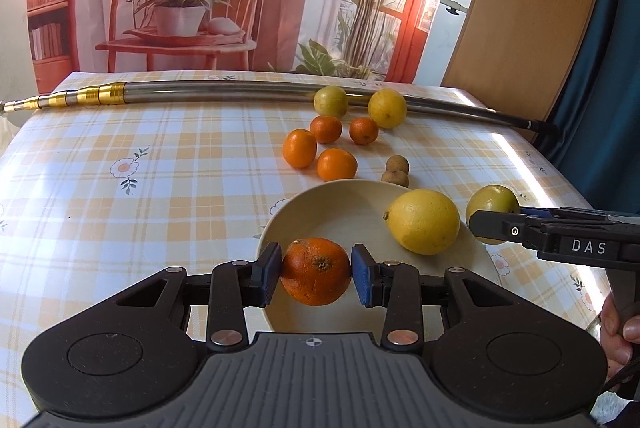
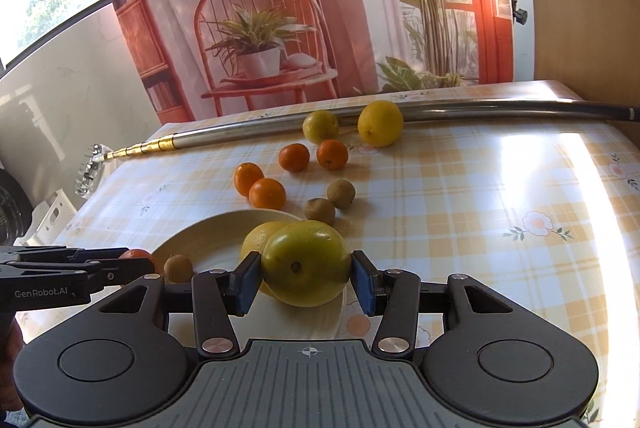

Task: Organize fruits
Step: 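Carry the mandarin and the apple toward the cream bowl with both tools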

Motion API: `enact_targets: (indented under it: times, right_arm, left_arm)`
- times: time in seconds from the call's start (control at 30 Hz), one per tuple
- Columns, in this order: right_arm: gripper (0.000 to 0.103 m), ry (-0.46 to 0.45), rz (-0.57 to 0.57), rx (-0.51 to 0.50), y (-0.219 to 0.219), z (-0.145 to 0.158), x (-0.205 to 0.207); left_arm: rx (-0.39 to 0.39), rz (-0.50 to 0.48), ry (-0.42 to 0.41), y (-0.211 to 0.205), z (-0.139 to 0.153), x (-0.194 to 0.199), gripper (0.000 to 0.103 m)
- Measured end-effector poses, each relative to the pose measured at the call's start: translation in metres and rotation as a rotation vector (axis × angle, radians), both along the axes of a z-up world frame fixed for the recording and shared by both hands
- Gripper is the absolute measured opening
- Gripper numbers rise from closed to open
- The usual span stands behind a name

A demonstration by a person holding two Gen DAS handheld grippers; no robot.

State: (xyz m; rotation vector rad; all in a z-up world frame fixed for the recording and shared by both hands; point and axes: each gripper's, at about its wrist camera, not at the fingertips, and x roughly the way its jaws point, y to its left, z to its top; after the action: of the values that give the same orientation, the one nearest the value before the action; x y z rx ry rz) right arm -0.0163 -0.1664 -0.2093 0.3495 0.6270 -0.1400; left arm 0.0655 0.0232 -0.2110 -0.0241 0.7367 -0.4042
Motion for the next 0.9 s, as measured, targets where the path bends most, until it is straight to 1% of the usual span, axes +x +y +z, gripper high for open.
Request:
enact_targets:
  times: [0.2,0.6,0.9]
  right_arm:
    - [0.045,0.02,0.026,-0.01,0.008,-0.005,0.002]
    - [0.044,0.05,0.048,-0.028,0.014,-0.014,0.006]
    - [0.044,0.058,0.063,-0.032,0.014,-0.017,0.011]
  left_arm:
    - [0.019,-0.013,0.014,-0.003,-0.007,-0.002,0.04]
    - [0.029,-0.011,0.045,-0.005,-0.017,-0.001,0.04]
    - [0.027,-0.009,0.045,-0.005,-0.02,0.001,0.04]
